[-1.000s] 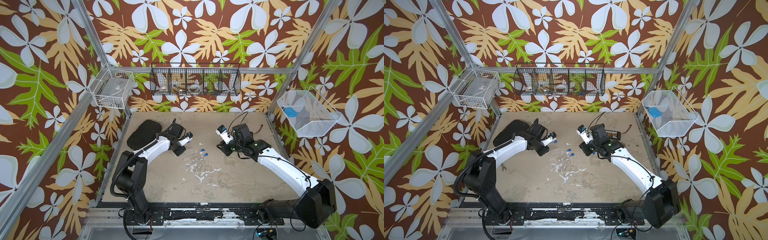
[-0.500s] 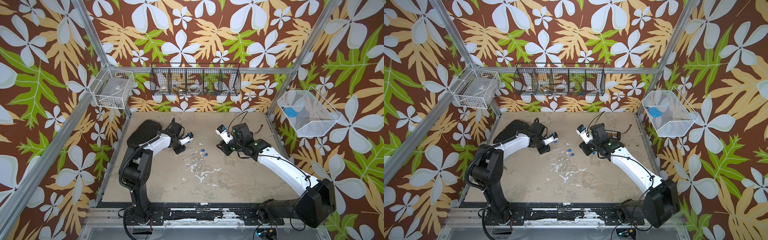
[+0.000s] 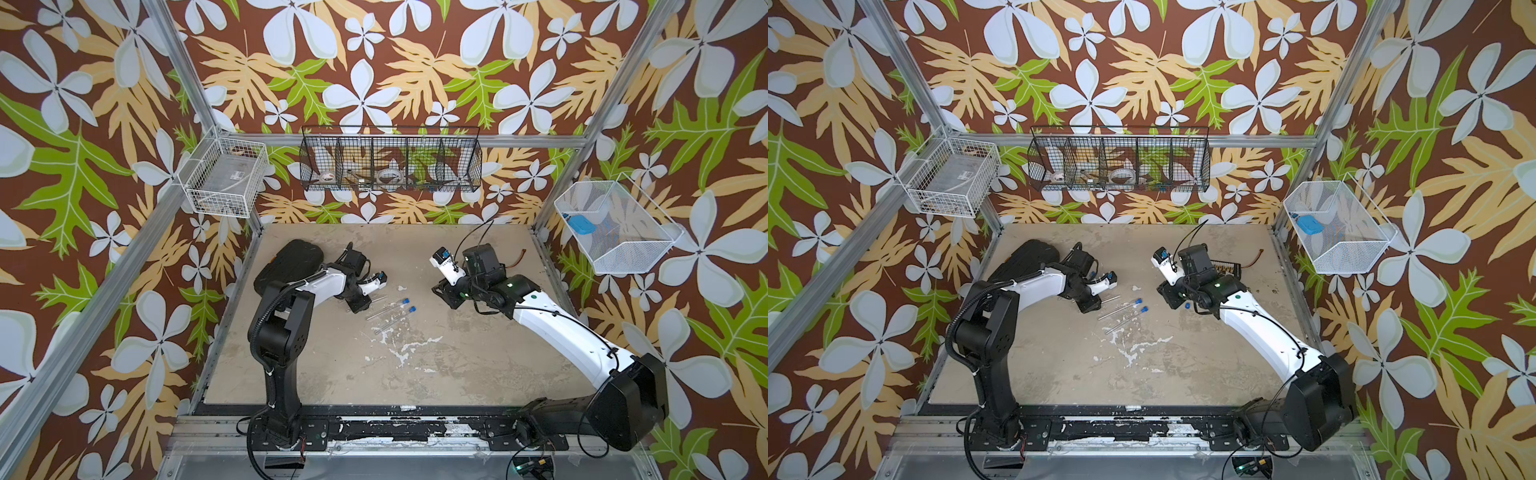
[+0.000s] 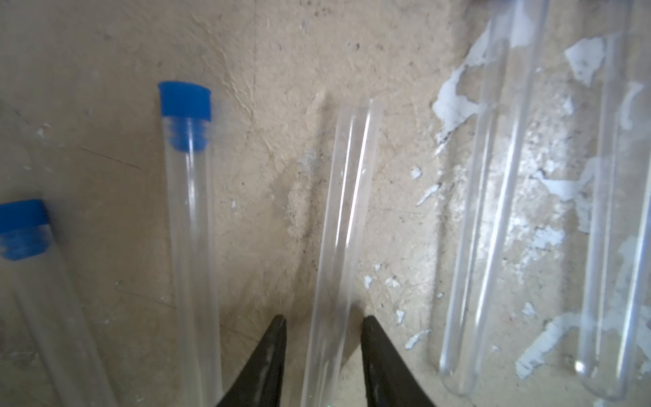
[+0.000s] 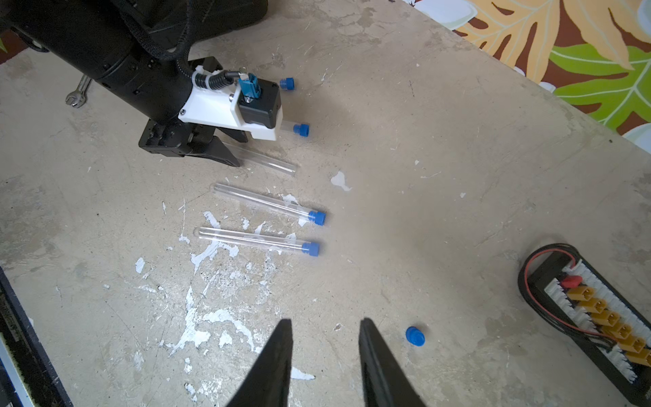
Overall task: Insert stoppers into test tubes
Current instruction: Pick up the test tube at the center of the board.
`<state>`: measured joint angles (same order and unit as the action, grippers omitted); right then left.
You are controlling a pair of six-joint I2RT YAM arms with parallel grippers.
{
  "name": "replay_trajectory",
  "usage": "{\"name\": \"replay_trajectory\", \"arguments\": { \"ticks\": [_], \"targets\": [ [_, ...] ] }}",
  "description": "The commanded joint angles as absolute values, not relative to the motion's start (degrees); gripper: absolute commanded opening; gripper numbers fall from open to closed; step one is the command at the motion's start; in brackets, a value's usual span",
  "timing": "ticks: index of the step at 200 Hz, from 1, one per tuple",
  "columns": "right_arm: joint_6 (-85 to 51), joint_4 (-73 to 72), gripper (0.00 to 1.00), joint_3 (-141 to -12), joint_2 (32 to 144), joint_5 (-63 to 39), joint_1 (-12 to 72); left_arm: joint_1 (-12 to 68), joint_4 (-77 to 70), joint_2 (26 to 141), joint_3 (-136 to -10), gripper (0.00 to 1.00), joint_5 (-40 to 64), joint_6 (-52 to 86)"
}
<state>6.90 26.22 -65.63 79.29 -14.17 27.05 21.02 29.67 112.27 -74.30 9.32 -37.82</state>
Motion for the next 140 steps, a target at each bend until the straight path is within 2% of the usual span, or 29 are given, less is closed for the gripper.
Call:
{"name": "replay_trajectory", "arguments": {
  "ticks": [1,89,140],
  "targets": [
    [6.75,26.71,0.35,-65.57,79.54,-14.45,27.07,21.01,30.06,112.84,-74.36,0.37,9.30,-38.75],
    [6.16,26.01,0.35,-64.77,79.08,-14.24,27.07,21.27,32.08,113.63,-73.74,0.22,8.02,-40.60],
    [5.97,25.87,0.35,-64.26,78.18,-13.75,27.07,21.30,32.43,112.77,-74.27,0.17,7.30,-40.94]
  ]
}}
